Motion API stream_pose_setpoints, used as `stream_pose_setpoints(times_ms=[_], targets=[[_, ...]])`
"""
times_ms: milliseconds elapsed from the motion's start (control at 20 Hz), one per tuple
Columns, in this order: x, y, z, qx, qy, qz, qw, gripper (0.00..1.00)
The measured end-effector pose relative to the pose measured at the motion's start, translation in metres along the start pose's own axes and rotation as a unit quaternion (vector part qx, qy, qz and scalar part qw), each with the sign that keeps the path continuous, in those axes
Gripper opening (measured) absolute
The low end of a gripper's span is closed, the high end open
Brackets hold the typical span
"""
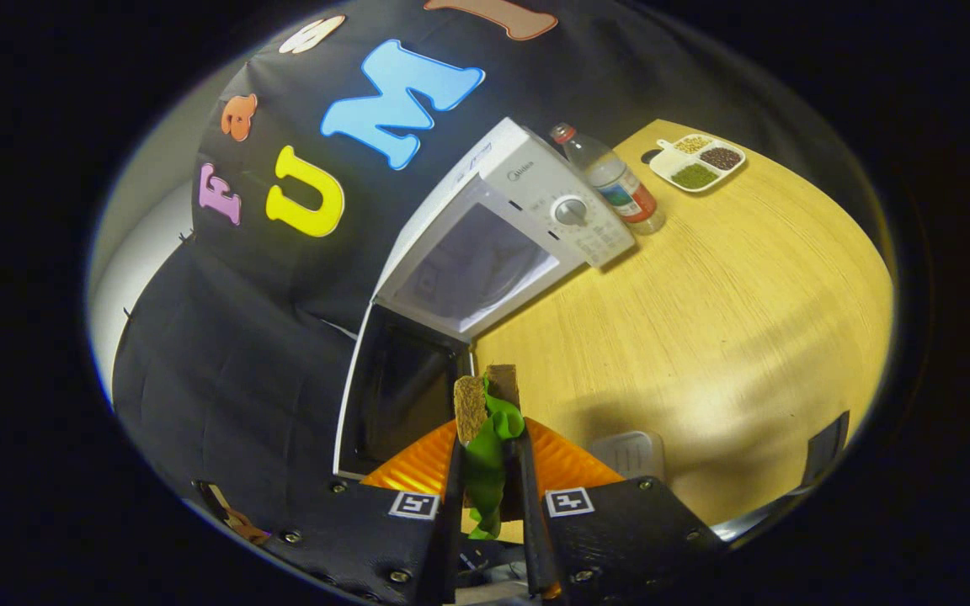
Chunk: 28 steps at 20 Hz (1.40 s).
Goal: Open the microwave, put the food inside, and close the microwave door.
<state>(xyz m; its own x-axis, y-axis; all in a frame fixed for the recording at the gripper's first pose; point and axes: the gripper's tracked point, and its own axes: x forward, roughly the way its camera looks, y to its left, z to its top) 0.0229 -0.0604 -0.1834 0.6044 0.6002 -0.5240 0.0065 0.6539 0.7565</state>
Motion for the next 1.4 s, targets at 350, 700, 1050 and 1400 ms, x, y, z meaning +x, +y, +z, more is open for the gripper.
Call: stream_pose_setpoints(times_ms=[350,700,1050,1400], targets=[[0.073,0.046,0.021,0.013,-0.038,0.035,0.999,0.31],[0.145,0.059,0.046,0.017,-0.119,0.03,0.992,0.31],[0.206,0.061,0.072,0.019,-0.179,0.022,0.983,0.31],[0.265,0.029,0.109,0.047,-0.221,0.03,0.974,0.31]])
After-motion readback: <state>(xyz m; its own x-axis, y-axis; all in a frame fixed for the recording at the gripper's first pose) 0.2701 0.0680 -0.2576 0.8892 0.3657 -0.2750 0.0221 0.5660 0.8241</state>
